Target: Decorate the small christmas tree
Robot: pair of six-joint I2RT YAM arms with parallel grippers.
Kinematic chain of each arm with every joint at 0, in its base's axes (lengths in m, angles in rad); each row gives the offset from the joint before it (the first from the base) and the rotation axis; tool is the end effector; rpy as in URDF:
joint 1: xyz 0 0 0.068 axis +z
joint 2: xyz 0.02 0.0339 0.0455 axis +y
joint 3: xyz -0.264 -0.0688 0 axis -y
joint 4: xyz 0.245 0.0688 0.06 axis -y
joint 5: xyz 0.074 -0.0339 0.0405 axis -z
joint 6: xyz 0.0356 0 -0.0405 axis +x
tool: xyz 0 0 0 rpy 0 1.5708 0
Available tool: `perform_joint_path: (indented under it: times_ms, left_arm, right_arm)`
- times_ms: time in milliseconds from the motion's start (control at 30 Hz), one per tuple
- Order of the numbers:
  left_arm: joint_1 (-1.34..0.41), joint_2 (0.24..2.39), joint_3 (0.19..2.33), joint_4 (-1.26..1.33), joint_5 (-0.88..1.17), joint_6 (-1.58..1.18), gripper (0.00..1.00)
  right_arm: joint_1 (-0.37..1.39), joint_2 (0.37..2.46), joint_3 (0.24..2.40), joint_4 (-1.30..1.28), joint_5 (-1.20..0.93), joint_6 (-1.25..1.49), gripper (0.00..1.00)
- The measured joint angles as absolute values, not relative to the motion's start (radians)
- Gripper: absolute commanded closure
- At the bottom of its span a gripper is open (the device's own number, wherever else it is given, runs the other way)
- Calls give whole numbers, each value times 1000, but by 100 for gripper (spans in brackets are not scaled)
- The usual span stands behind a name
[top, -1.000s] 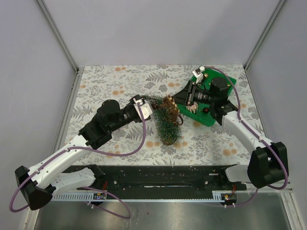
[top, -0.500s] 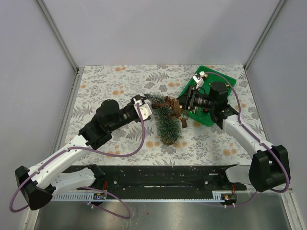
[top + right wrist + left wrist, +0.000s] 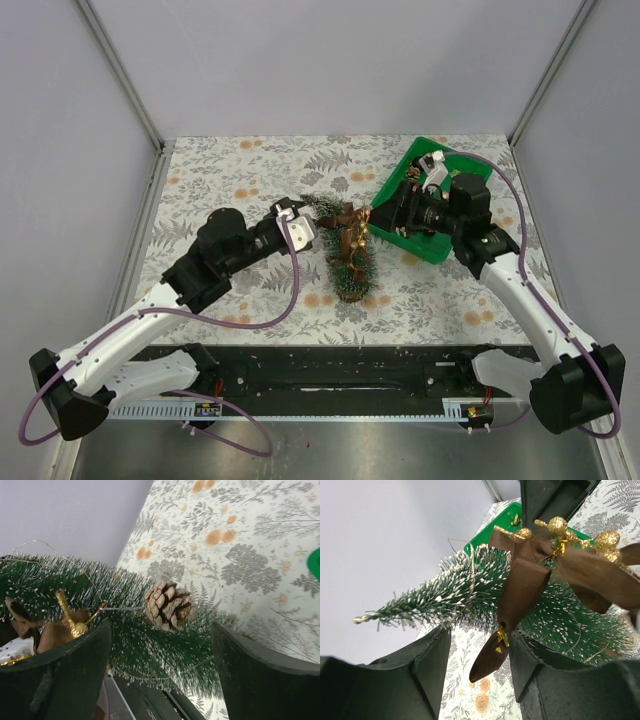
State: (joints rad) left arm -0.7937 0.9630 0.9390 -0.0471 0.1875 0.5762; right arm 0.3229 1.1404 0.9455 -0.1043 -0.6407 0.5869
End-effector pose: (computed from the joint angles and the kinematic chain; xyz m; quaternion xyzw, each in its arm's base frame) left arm 0.1526 -0.1646 0.3766 0.5103 0.5239 -0.1417 0.6671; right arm 0.2396 0.1026 0.3346 -0.0849 0.7816 0.4752 0.3950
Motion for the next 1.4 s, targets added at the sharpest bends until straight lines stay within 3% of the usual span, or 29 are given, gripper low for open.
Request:
perform_joint_path:
  times_ms: [133, 233, 267, 533, 900, 967, 1233, 1400]
  left_arm:
    - [-791, 944, 939, -46, 187, 576, 41]
    - [-785, 927, 939, -46, 186, 573, 17]
    - [-785, 924, 939, -47, 185, 577, 14]
    - [-761, 874, 939, -89, 177, 548, 11]
    - [-733, 811, 905, -157, 179, 506, 6]
    - [-729, 803, 889, -183, 178, 489, 1]
    - [-715, 777, 864, -257, 139, 412, 1]
    - [-708, 750, 844, -271, 99, 368, 1]
  right_arm:
    - [321, 1062, 962, -211, -535, 534, 3]
    - [319, 997, 975, -278, -461, 505, 2]
    - [319, 980, 981, -294, -443, 499, 2]
    - [318, 867, 1053, -400, -323, 457, 3]
    - [315, 913, 1095, -440, -243, 446, 4]
    - [305, 958, 1118, -461, -196, 445, 5]
    - [147, 1298, 1172, -489, 20, 505, 1]
    - [136, 1497, 1173, -492, 111, 502, 1]
